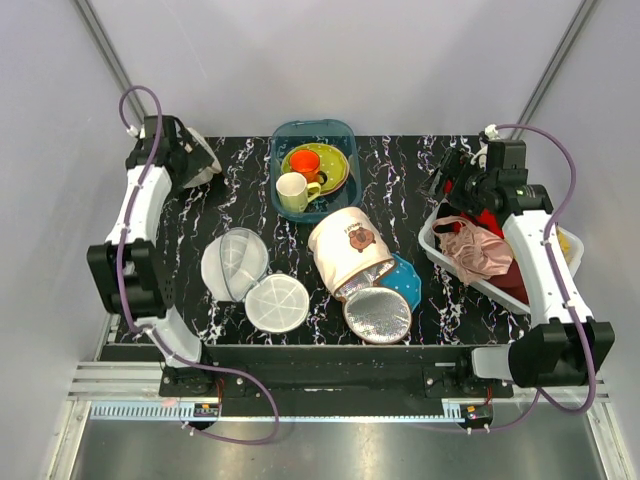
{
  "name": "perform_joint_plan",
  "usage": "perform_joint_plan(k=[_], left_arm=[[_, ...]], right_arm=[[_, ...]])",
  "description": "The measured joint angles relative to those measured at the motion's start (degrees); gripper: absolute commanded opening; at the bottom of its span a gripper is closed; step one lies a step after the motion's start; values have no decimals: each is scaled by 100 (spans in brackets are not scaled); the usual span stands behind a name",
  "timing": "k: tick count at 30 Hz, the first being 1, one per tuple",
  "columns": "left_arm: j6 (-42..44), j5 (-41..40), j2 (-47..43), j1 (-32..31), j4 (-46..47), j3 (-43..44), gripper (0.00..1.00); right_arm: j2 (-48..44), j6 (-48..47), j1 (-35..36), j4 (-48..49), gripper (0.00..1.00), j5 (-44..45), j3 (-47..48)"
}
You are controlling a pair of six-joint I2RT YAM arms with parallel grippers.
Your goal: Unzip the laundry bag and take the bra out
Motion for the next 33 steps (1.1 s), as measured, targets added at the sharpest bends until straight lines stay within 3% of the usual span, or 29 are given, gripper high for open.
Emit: perform_joint_plan(k=[4, 9, 16, 18, 19, 20, 21, 22, 28, 33], left_arm=[[238, -649, 820, 61, -68, 951, 93], [446, -901, 1869, 61, -59, 2310, 91], [645, -1073, 2861, 57, 192, 3244, 86], [708, -1174, 3073, 57, 297, 3292, 72], [754, -1228, 3215, 57, 343, 3340, 57], [787, -1248, 3329, 57, 382, 3364, 24], [791, -1252, 3418, 61, 398, 3368, 9], [804, -1241, 3517, 61, 400, 3368, 0], [807, -968, 3495, 66, 452, 3195, 0], [776, -590, 2164, 31, 540, 1917, 0]], right_arm=[[-203, 44, 9, 125, 100, -229, -155], [-330, 136, 20, 262, 100, -433, -544], [-448, 199, 201, 280, 100, -533, -1198], [-439, 164, 236, 249, 100, -525, -1193], [-431, 151, 238, 210, 100, -525, -1176], [-411, 142, 247, 175, 100, -522, -1147], [-391, 140, 258, 162, 100, -518, -1126], [-385, 140, 262, 162, 100, -516, -1119], [-385, 138, 348, 120, 100, -463, -1119], [-385, 125, 350, 76, 100, -435, -1119]])
